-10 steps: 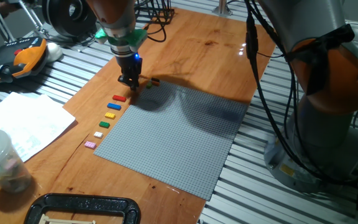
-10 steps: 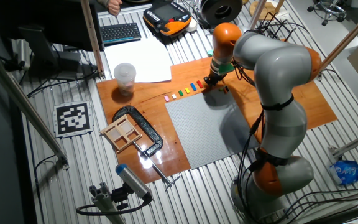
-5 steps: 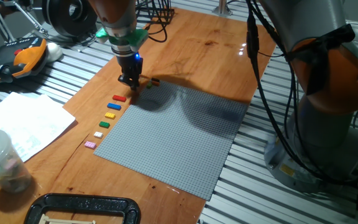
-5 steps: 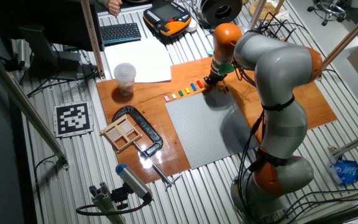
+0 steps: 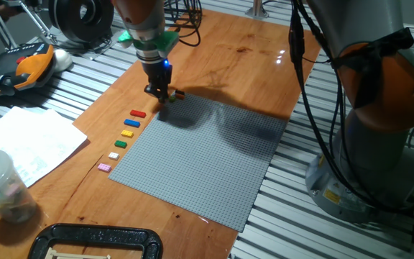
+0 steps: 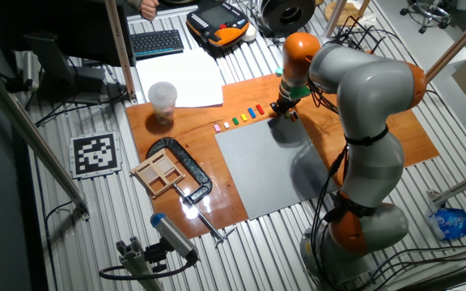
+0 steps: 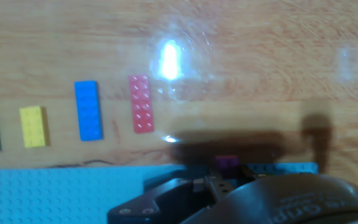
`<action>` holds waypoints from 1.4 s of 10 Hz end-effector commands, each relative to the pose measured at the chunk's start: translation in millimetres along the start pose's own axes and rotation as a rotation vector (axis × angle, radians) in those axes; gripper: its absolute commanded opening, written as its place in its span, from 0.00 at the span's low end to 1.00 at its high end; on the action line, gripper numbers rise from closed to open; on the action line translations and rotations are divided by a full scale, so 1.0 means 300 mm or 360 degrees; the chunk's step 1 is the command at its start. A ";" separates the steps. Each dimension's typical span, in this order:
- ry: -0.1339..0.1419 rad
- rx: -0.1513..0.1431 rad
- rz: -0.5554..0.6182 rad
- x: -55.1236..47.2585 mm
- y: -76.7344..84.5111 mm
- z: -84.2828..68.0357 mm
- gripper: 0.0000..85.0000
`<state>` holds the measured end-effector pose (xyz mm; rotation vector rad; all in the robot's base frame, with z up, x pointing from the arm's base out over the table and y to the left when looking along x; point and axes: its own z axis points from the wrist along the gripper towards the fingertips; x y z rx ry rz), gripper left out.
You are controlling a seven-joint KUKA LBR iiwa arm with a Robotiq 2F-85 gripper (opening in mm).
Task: Build with small Lego blocks
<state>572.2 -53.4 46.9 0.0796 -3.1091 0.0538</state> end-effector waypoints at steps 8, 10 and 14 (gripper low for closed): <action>-0.0015 -0.0014 -0.0007 0.045 -0.015 0.042 0.00; -0.0015 -0.0016 -0.0004 0.048 -0.012 0.048 0.00; -0.0015 -0.0012 0.0003 0.050 -0.015 0.052 0.00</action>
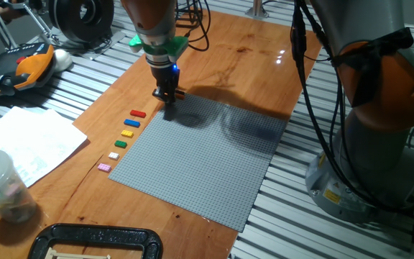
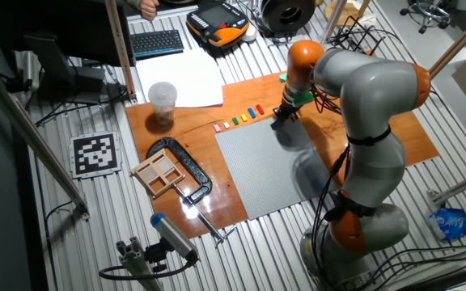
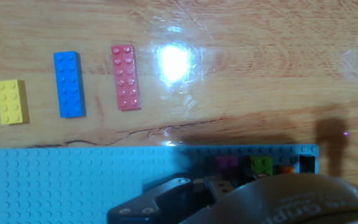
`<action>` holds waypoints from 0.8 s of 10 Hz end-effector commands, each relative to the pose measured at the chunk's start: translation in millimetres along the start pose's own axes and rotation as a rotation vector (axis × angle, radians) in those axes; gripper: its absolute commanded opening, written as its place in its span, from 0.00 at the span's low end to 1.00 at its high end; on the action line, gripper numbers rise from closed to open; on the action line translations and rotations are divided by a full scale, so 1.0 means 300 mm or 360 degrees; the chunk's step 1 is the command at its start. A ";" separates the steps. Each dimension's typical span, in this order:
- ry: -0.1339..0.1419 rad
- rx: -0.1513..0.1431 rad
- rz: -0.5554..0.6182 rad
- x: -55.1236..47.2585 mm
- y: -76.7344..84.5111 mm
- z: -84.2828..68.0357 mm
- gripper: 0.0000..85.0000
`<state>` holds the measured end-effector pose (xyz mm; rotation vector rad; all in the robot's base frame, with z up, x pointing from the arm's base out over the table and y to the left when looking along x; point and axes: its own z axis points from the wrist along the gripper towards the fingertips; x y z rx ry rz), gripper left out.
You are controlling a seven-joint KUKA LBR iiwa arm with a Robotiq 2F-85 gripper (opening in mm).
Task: Build with small Lego blocks
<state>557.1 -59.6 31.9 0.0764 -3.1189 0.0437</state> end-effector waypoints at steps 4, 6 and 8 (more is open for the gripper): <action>-0.0004 0.0006 0.0017 0.002 -0.008 0.007 0.00; -0.0009 0.0006 0.0031 0.002 -0.006 0.013 0.00; -0.0014 0.0014 0.0046 0.003 -0.006 0.013 0.00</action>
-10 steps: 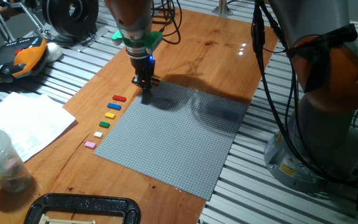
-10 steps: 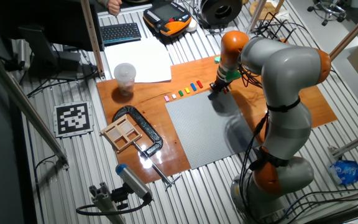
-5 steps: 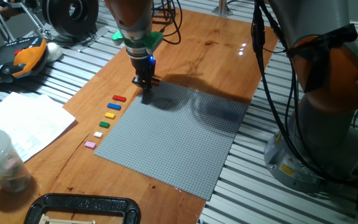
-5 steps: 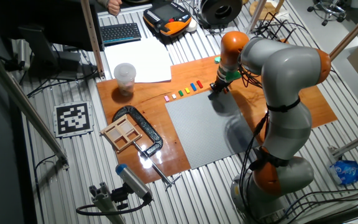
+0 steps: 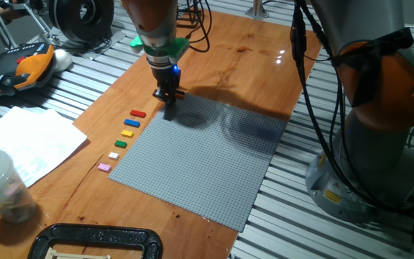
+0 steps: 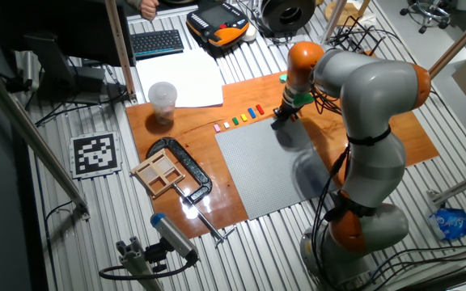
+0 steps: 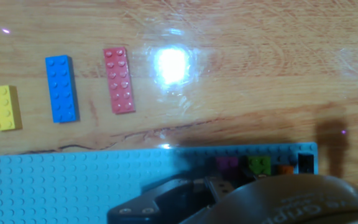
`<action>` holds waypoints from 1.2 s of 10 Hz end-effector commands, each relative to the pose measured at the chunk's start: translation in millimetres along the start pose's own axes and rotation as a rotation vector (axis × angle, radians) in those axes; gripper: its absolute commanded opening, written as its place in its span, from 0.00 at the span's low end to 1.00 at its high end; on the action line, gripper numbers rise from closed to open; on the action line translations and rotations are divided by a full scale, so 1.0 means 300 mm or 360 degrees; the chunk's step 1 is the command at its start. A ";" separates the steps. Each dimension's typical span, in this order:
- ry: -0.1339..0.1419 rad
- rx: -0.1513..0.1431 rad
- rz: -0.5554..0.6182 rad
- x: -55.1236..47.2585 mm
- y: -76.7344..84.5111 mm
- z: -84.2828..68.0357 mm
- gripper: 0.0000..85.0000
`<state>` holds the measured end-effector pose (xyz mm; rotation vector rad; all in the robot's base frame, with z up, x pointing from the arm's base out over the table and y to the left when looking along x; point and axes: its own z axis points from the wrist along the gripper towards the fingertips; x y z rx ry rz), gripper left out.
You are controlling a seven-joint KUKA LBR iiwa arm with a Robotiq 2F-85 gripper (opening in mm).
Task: Build with small Lego blocks
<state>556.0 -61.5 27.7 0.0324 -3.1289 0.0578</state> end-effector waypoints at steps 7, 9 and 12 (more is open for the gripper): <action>-0.0026 0.0015 0.0006 0.000 -0.011 0.023 0.00; -0.0019 0.0022 0.0003 0.000 -0.012 0.017 0.00; -0.0024 0.0041 0.0028 0.002 -0.012 0.002 0.20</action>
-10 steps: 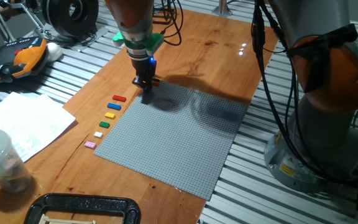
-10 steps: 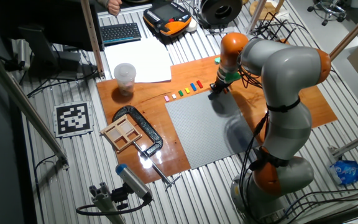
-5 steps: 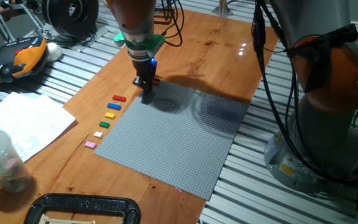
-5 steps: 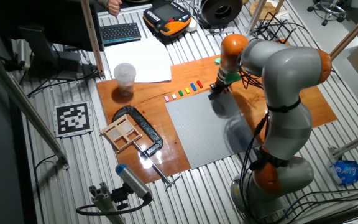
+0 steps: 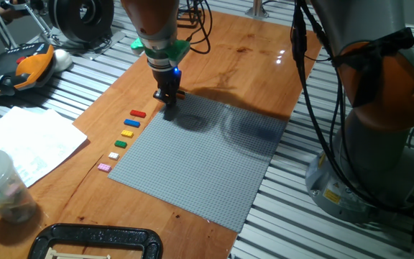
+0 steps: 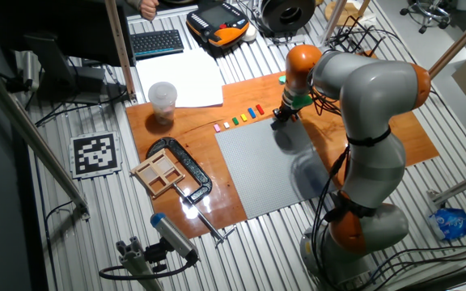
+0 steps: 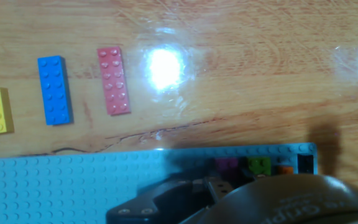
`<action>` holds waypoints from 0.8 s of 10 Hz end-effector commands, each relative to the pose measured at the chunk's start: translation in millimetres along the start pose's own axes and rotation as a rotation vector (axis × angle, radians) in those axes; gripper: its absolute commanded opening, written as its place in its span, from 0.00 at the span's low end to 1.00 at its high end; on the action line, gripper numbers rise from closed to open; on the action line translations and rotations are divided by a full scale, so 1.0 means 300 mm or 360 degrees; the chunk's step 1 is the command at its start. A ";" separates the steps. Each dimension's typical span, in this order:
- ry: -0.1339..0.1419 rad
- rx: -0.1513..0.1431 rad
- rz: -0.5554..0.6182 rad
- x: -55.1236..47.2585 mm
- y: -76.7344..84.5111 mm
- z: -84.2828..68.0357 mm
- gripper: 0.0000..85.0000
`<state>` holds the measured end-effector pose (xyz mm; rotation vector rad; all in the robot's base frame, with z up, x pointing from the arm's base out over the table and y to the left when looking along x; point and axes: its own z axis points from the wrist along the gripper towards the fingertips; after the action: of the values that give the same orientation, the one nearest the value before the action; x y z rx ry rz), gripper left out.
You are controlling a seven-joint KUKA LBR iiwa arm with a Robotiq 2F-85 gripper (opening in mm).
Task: Build with small Lego blocks
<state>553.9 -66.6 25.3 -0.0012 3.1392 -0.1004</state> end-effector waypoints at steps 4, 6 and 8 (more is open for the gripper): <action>-0.0012 0.0008 0.0025 -0.001 0.011 -0.024 0.40; 0.0000 0.0008 0.0032 0.001 0.013 -0.038 0.40; 0.0008 0.0006 0.0035 -0.003 0.022 -0.049 0.40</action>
<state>555.0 -58.1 39.4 0.0356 3.1436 -0.1021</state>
